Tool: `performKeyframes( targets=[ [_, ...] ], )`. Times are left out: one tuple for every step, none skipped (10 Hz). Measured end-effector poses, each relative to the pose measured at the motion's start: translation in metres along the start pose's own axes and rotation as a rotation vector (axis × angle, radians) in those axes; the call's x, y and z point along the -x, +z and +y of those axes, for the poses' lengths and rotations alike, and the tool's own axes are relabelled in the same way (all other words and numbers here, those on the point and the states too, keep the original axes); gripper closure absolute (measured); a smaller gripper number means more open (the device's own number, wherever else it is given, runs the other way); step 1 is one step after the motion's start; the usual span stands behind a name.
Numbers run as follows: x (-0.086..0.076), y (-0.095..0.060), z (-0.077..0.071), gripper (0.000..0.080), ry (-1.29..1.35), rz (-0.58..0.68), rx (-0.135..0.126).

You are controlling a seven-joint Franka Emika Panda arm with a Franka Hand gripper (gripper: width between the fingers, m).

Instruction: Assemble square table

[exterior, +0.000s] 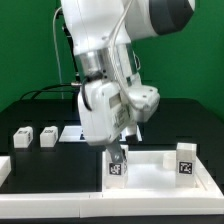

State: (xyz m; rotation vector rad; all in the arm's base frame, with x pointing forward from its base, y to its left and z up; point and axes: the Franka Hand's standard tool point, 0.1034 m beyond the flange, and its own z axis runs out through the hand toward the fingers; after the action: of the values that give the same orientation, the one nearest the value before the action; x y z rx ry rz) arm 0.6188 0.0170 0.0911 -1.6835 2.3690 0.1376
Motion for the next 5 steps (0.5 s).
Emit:
performKeyframes(
  targets=[
    [0.0012,-0.0054,0.0024,0.0151,-0.001,-0.003,-0.002],
    [0.0008,-0.0045,0.0028,0.0151,-0.003,-0.002,-0.001],
    [0.0005,-0.0037,0.003,0.0151,-0.004,-0.002,0.0],
    [0.0004,-0.0033,0.0032,0.0151,-0.006,-0.001,0.001],
    [0.0002,-0.0027,0.0034,0.0151,-0.007,-0.001,0.001]
  ],
)
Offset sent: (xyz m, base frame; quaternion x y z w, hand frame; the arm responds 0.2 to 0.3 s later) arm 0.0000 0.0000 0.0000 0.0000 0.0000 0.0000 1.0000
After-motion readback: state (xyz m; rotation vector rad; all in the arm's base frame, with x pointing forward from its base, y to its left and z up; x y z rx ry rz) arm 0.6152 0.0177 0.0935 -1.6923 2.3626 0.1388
